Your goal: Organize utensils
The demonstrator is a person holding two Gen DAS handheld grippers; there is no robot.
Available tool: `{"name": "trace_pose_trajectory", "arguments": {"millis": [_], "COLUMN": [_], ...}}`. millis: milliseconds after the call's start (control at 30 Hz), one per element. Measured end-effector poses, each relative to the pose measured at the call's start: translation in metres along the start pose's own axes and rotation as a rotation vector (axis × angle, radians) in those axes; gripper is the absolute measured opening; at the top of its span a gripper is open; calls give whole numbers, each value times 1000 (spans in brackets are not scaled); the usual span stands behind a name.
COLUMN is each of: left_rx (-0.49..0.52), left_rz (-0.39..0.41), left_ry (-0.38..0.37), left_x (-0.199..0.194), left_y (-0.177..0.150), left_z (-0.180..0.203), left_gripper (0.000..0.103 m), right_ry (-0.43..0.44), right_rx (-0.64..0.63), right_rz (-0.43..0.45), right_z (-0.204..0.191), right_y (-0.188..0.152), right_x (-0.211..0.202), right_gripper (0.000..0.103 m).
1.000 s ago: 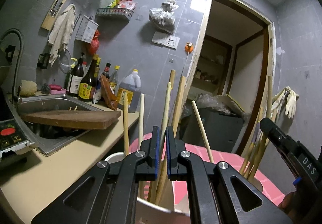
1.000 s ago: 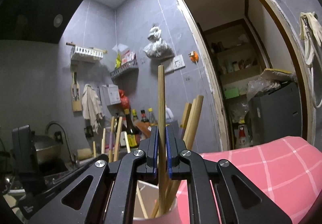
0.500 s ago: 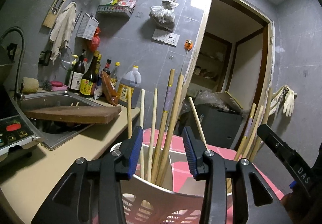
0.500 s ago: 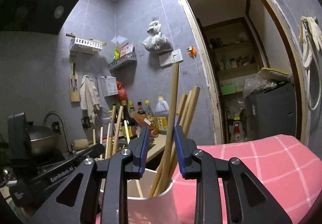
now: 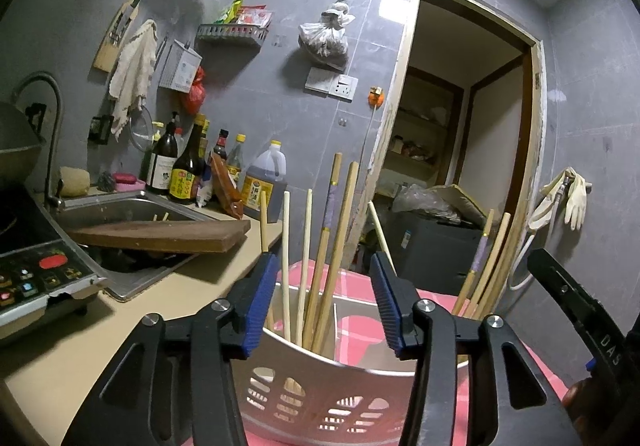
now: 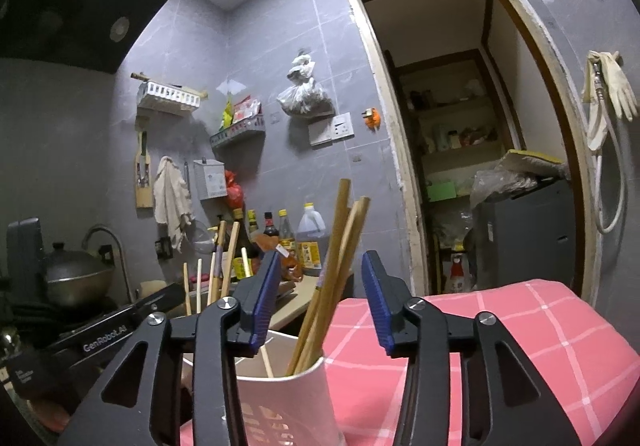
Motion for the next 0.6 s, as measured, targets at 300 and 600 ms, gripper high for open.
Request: {"name": "trace_pose_trajectory", "arguments": {"millis": [300, 600], "left_rx": [50, 89], "left_rz": [-30, -104], "left_ry": [11, -38], "left_x": [-17, -32], "left_y": [-1, -16], "left_z": [21, 59], "left_gripper": [63, 80], "right_ry": [-52, -97], "right_rx": [13, 1], "right_rz": [-26, -85], "right_z": [25, 51], "right_y": [7, 9], "right_x": [-34, -78], "right_gripper": [58, 79]}}
Point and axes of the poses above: each gripper's, at about its wrist camera, not at the fingertips, and x roughly the way its jaws point, z to its right, y to its top, the point moved 10 cm from there along x, roughly the way its jaws point, and after that the axes turned 9 degrees about -y, right-handed, at the moved point
